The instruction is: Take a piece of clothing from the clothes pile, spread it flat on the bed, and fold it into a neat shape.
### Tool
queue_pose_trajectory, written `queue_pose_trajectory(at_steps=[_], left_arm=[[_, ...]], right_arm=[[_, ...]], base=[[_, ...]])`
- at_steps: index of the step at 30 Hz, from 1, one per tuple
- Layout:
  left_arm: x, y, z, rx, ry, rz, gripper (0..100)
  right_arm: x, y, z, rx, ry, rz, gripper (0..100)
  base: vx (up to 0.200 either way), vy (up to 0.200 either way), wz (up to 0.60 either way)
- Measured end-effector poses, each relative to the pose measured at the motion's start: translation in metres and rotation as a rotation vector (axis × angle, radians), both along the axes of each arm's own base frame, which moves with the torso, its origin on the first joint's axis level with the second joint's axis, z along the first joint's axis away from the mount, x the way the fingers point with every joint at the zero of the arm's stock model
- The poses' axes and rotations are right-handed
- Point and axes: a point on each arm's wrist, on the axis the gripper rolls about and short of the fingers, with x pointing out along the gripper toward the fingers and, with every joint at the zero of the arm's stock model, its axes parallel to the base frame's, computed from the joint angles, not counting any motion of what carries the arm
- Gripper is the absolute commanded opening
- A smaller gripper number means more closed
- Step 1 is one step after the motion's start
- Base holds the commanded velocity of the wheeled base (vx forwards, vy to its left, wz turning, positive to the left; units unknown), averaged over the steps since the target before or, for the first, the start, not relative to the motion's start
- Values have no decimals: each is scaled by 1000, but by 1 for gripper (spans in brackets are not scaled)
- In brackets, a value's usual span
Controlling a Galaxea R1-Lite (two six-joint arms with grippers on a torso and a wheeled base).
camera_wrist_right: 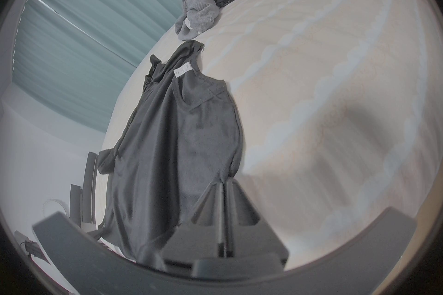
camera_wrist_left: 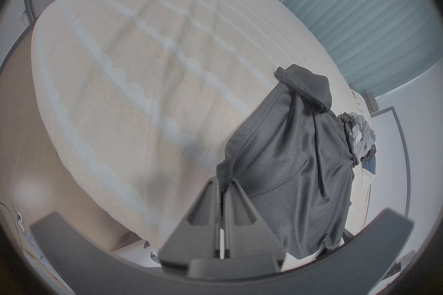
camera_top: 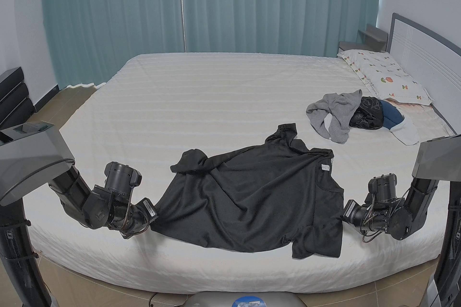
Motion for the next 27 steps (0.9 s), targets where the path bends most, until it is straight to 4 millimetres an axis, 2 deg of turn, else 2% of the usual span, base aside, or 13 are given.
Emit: queue_pose_trajectory(at_steps=[6, 19, 25, 26, 27], left_arm=[[-2, 2, 5, 1, -12, 3, 0], [6, 13, 14, -13, -74, 54, 0], [6, 16, 13, -15, -76, 65, 0], [7, 17, 13, -16, -76, 66, 0], [7, 17, 13, -16, -76, 66, 0]], right_arm=[[26, -3, 11, -2, -67, -28, 0], [81, 0, 53, -1, -181, -50, 0], [107, 6, 52, -28, -195, -59, 0], [111, 7, 49, -32, -195, -58, 100], [114, 8, 47, -35, -196, -56, 100]], base=[[0, 0, 0], [0, 0, 0], [0, 0, 0], [0, 0, 0], [0, 0, 0]])
